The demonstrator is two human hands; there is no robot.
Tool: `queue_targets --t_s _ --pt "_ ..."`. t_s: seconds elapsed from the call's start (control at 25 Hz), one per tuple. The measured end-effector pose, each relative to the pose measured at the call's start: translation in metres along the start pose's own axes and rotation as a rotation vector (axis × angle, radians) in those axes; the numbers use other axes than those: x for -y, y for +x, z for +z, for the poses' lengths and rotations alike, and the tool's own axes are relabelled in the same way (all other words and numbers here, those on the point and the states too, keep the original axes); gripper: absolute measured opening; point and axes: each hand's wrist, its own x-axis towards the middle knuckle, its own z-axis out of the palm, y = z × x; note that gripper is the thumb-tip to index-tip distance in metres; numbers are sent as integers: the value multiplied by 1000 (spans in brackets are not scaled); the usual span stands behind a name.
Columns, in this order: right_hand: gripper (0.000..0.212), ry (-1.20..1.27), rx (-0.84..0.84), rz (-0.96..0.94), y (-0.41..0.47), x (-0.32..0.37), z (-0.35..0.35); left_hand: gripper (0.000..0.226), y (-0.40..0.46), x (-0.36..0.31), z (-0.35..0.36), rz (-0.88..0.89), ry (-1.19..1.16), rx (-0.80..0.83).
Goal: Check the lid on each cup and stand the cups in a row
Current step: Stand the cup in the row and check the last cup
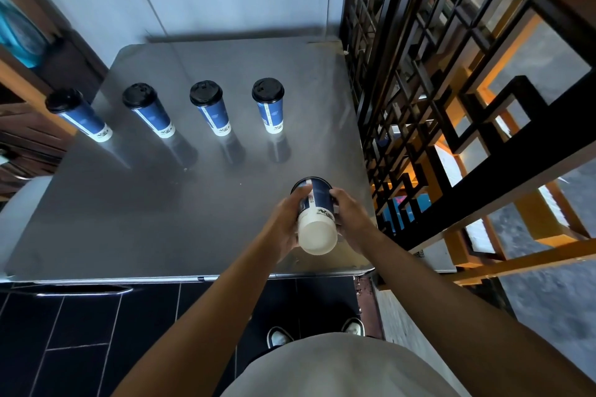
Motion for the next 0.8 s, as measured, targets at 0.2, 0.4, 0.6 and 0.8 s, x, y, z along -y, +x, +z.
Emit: queue_targets --t_s 0.2,0.4,0.6,0.8 --pt "44 291 42 101 -2 1 -5 48 -16 2 -1 213 175 -137" --pt "58 226 150 151 -7 0 -1 91 -21 6 10 319 517 -252" --pt "59 261 135 142 -2 -4 7 88 -23 7 15 261 546 -291" --pt "56 184 123 96 -1 -8 6 72 -20 4 8 179 492 -269"
